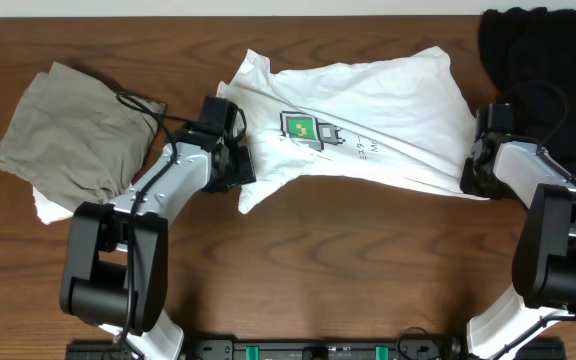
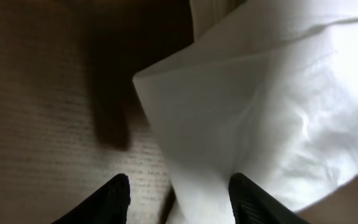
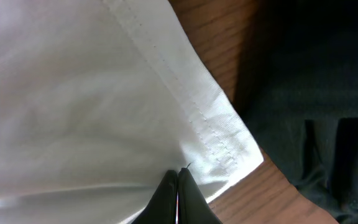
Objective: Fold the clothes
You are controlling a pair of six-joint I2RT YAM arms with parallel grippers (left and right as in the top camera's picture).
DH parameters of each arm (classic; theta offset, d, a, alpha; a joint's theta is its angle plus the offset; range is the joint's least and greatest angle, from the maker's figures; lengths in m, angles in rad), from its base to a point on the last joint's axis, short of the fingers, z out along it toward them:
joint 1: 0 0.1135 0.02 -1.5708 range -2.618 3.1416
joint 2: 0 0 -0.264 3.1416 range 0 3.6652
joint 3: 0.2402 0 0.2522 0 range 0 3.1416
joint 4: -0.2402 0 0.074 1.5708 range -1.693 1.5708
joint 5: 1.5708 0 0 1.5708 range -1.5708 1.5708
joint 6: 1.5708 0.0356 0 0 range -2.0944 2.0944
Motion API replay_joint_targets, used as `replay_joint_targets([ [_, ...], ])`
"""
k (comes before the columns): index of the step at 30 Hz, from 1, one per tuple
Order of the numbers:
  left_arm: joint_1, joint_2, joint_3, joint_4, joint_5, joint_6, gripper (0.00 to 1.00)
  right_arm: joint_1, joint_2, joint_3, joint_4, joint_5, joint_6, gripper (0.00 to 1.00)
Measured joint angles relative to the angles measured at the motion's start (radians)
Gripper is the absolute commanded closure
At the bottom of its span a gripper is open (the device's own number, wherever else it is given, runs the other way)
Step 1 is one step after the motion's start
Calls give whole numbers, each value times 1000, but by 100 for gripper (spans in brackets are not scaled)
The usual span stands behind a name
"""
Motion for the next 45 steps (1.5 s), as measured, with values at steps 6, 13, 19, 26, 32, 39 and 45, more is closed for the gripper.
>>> replay_joint_targets([
  [6,0,20,-24,68,29,-26,52,0,0,0,0,0,0,97],
  [13,1,60,-21,113,76,-40,78,0,0,0,0,0,0,97],
  [19,3,67,-21,122,94,-20,93,0,0,0,0,0,0,97],
  [26,3,27,-21,107,98,24,93,0,0,0,0,0,0,96],
  [32,3,-193,-21,16,51,84,92,0,0,0,0,0,0,96],
  [39,-3,-415,-18,-117,10,115,92,0,0,0,0,0,0,96],
  [45,-25,-426,-18,-239,2,118,92,0,0,0,0,0,0,96],
])
